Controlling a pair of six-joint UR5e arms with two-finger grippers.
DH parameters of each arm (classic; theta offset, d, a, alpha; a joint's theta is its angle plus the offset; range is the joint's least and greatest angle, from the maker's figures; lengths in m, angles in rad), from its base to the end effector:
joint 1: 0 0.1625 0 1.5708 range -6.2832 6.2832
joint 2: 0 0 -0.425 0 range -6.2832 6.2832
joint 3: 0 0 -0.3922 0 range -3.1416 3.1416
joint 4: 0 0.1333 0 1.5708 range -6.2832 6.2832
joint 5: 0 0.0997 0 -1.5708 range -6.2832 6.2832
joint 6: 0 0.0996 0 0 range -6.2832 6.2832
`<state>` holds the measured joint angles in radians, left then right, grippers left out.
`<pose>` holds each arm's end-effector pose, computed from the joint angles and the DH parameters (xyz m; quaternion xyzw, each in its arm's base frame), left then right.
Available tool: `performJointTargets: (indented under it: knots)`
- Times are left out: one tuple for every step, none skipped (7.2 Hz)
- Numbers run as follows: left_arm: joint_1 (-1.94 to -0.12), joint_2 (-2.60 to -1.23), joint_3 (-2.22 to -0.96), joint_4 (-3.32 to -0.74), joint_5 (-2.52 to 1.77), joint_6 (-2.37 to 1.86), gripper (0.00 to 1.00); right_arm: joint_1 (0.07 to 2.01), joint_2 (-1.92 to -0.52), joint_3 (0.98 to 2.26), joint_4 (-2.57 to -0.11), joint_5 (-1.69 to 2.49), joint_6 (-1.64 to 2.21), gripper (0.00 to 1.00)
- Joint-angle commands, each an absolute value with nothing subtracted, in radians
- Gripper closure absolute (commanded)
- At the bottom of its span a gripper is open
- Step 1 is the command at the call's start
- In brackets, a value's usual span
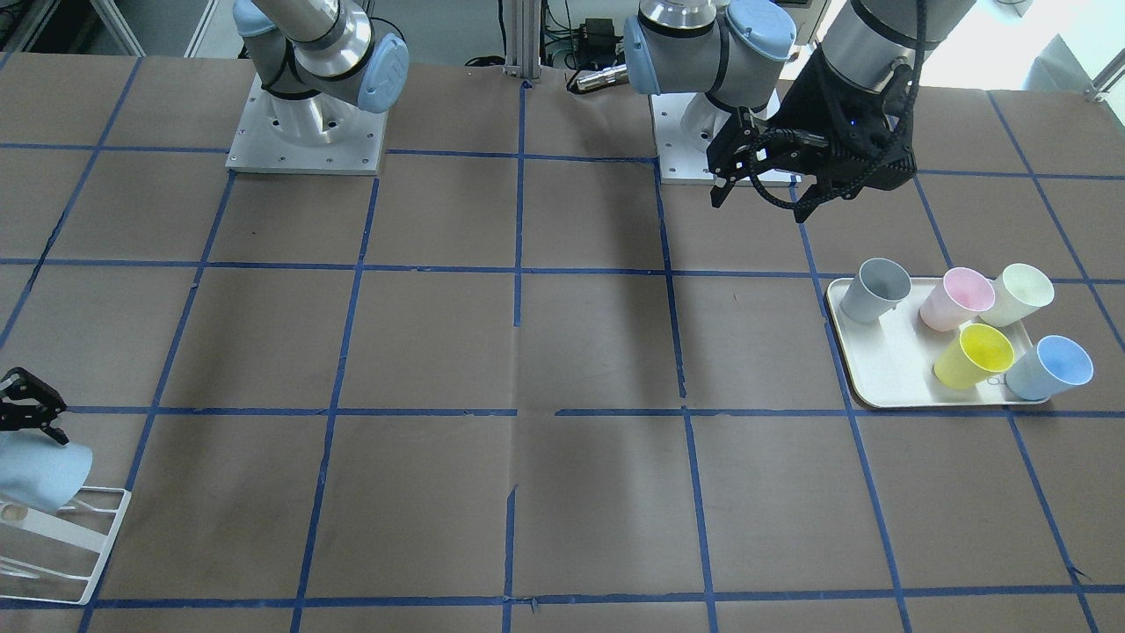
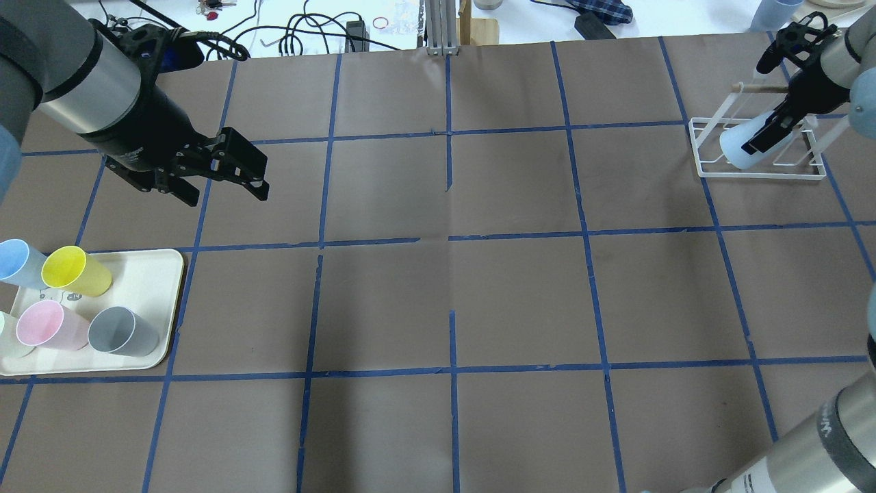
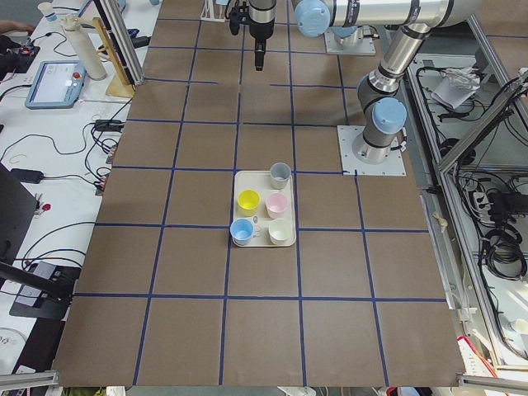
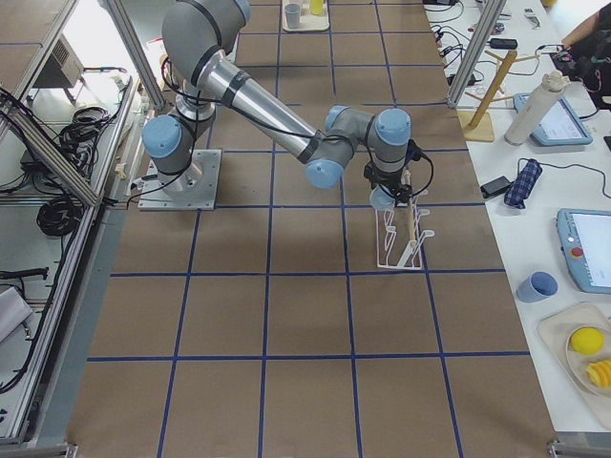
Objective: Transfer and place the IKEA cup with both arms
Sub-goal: 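Lift the cup off the rack with the right gripper while the left gripper rises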
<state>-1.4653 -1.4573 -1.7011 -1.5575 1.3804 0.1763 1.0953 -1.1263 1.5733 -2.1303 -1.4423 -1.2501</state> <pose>-0.1046 -0.4569 0.4800 -0.0351 -0.9949 0.0116 0.0944 -0.1661 -0.6417 0.2897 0.3797 -0.9212 0.0852 0.0009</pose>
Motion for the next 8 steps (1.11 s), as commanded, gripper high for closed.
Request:
performJointTargets:
  knots:
    - [-1.465, -1.454, -1.738, -1.557, 1.306, 0.195, 0.0, 1.095, -1.127, 1.572, -2.12, -1.454, -1.258, 0.03]
    - [-1.465, -1.454, -1.744, -1.557, 1.251, 0.195, 0.0, 1.095, -1.126, 1.572, -2.117, -1.457, -1.316, 0.02]
    - [-1.465, -1.459, -1.746, -1.557, 1.217, 0.195, 0.0, 1.095, -1.127, 1.572, -2.117, -1.457, -1.377, 0.02]
    - [-1.463, -1.459, -1.746, -1.557, 1.206, 0.195, 0.0, 1.095, -1.127, 1.572, -2.117, -1.457, -1.405, 0.02]
    - [-1.463, -1.454, -1.747, -1.569, 1.14, 0.195, 0.0, 1.095, -1.126, 1.572, -2.117, -1.456, -1.422, 0.04]
    - [-1.447, -1.456, -1.755, -1.572, 1.108, 0.205, 0.0, 1.095, -1.127, 1.572, -2.117, -1.456, -1.425, 0.12]
    - [-1.416, -1.454, -1.772, -1.581, 1.047, 0.228, 0.0, 1.095, -1.127, 1.572, -2.118, -1.457, -1.446, 0.21]
    - [-1.393, -1.453, -1.785, -1.604, 1.031, 0.253, 0.0, 1.095, -1.127, 1.572, -2.117, -1.457, -1.453, 0.28]
